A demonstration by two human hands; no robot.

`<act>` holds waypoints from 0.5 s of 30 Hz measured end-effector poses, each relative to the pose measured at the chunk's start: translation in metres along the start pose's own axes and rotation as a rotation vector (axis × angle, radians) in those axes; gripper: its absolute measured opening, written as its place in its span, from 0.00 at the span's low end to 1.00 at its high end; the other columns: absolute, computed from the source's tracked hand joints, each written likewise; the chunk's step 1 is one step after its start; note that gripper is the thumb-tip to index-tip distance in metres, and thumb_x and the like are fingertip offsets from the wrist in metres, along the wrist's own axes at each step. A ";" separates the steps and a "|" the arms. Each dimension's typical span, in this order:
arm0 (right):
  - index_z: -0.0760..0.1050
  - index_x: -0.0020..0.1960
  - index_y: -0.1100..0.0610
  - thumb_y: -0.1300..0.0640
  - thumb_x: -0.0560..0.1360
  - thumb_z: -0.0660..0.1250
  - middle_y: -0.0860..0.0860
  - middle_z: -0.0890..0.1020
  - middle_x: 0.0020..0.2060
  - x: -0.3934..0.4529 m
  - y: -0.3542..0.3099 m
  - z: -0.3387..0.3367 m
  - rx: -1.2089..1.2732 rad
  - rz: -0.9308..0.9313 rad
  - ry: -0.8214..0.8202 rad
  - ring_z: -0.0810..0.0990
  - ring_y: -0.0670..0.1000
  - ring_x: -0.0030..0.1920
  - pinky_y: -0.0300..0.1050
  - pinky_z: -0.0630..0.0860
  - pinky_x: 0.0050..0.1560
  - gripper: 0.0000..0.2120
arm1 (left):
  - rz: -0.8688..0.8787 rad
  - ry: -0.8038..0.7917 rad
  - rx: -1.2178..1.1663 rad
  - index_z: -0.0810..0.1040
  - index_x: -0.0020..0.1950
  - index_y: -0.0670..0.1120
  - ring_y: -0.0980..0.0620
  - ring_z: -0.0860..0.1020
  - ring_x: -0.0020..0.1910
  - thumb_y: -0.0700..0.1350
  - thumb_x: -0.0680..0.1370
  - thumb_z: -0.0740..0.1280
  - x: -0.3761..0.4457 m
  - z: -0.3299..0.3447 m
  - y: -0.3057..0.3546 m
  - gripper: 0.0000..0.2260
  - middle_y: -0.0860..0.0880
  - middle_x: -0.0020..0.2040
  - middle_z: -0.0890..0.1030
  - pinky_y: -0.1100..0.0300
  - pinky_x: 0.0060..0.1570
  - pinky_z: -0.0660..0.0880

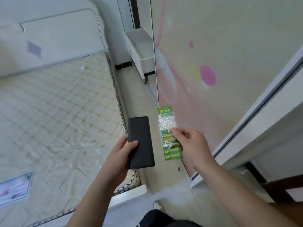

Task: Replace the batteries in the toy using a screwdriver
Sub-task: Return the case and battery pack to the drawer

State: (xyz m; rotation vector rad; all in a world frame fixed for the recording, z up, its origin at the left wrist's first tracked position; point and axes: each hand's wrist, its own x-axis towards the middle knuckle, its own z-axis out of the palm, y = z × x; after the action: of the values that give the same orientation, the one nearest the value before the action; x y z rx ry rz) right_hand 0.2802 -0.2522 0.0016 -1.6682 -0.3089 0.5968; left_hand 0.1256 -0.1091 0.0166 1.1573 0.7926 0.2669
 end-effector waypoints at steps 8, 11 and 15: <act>0.83 0.45 0.58 0.51 0.75 0.70 0.52 0.86 0.38 0.078 -0.017 0.053 -0.018 -0.014 -0.086 0.85 0.52 0.39 0.48 0.80 0.44 0.10 | 0.058 0.084 -0.054 0.76 0.61 0.47 0.52 0.82 0.45 0.41 0.81 0.62 0.058 -0.032 0.023 0.10 0.47 0.50 0.84 0.59 0.38 0.77; 0.82 0.44 0.58 0.51 0.75 0.70 0.52 0.86 0.37 0.107 -0.023 0.078 -0.033 -0.016 -0.120 0.84 0.50 0.37 0.48 0.80 0.42 0.10 | 0.063 0.122 -0.074 0.76 0.61 0.47 0.53 0.82 0.45 0.42 0.80 0.62 0.085 -0.050 0.036 0.10 0.47 0.50 0.84 0.60 0.37 0.78; 0.82 0.45 0.58 0.51 0.75 0.70 0.52 0.86 0.37 0.137 -0.035 0.108 -0.038 -0.016 -0.176 0.84 0.49 0.36 0.40 0.79 0.36 0.09 | 0.061 0.162 -0.099 0.77 0.60 0.48 0.53 0.83 0.46 0.42 0.80 0.63 0.114 -0.073 0.056 0.10 0.47 0.52 0.84 0.59 0.38 0.77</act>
State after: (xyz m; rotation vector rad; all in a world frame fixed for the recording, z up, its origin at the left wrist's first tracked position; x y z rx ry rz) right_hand 0.3398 -0.0846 -0.0028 -1.6509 -0.4622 0.7315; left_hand 0.1678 0.0311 0.0061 1.0770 0.8772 0.4507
